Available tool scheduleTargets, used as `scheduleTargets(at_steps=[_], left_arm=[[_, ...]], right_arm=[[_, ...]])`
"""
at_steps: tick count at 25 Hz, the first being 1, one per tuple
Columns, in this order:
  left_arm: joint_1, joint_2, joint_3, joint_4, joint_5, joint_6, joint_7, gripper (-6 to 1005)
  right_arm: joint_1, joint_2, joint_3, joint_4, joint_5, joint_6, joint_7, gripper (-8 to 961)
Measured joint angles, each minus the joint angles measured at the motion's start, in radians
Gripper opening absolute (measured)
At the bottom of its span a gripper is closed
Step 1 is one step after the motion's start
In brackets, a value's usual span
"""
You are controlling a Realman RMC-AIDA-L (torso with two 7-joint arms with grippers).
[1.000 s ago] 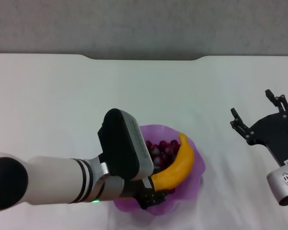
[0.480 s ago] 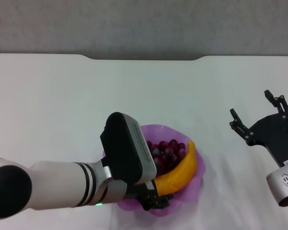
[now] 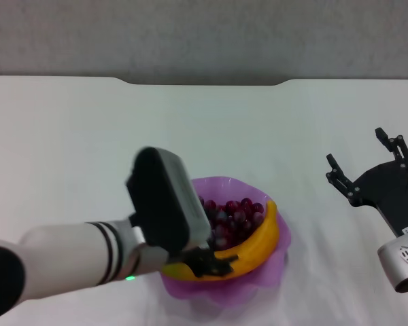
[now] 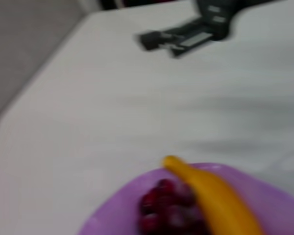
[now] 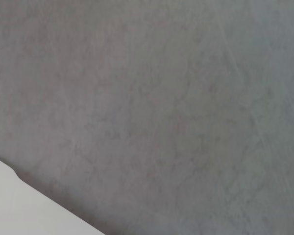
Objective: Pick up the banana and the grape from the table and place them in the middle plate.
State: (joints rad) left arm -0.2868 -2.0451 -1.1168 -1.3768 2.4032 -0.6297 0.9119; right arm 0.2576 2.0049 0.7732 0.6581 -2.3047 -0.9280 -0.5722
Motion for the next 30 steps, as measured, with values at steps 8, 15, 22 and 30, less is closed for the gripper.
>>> scheduleTargets(at_steps=[8,15,22,30], left_arm=[[0.106,0.000,-0.138,-0.099,-0.008,0.104,-0.092,908],[0.230,0.001,-0.176,-0.116,-0.116,0.384,-0.100,908],[0.326,0.003,-0.181,-0.034,-0.320,0.767,-0.110,908],[0.310,0.005,-0.100,0.214,-0.316,1.142,-0.352,908]], right_arm=[[0.000,0.000,-0.001,-0.005,0.003,0.000,0.006,908],[0.000,0.000,-0.008,-0.003,0.007,0.000,0.009,908],[0.001,0.000,-0.009,-0.004,0.007,0.011,0.069,908],[0.014,-0.001,-0.008,-0.047,0.003,0.004,0.207,908]])
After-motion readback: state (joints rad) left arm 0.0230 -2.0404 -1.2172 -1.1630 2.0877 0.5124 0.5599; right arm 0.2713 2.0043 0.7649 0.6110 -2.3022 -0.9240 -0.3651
